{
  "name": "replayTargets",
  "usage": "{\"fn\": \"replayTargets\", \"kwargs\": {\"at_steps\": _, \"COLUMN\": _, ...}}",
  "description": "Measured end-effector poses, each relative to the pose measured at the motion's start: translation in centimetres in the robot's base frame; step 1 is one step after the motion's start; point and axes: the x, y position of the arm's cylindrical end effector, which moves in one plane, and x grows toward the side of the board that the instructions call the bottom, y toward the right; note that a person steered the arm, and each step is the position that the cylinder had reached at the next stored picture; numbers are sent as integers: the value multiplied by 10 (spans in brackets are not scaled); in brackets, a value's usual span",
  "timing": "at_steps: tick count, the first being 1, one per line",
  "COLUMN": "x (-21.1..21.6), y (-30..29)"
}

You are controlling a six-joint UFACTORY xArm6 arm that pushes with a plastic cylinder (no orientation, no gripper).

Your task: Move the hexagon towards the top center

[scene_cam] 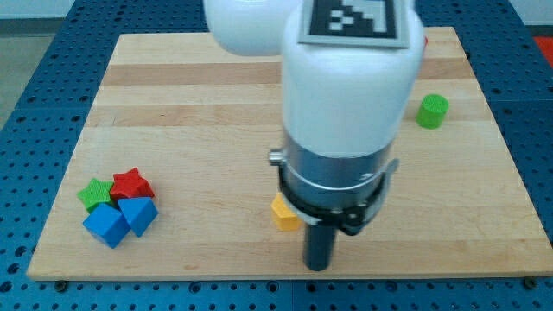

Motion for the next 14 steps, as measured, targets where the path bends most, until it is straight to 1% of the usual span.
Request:
{"fn": "replayTargets", "kwargs": {"at_steps": 1, "x": 0, "y": -31}}
{"fn": "replayTargets", "kwargs": {"at_steps": 2, "x": 0, "y": -31}}
{"fn": "replayTargets", "kwargs": {"at_steps": 3, "x": -26, "y": -30}}
{"fn": "replayTargets", "kwargs": {"at_steps": 6, "x": -187, "y": -29}}
{"fn": "replayTargets", "kwargs": {"at_steps": 7, "x": -206, "y": -30}}
{"fn": "replayTargets", "kwargs": {"at_steps": 8, "x": -157, "y": -48}}
{"fn": "replayTargets", "kwargs": {"at_steps": 9, "x": -89, "y": -68}}
{"fn": "replayTargets", "kwargs": {"at_steps": 10, "x": -57, "y": -65}}
{"fn": "replayTargets", "kwargs": {"at_steps": 11, "x": -69, "y": 24}}
{"fn": "replayTargets", "kwargs": {"at_steps": 12, "x": -78, "y": 44}}
{"fn": "replayTargets", "kwargs": {"at_steps": 13, "x": -78, "y": 39}}
{"fn": "replayTargets", "kwargs": {"at_steps": 14, "x": -78, "y": -6}}
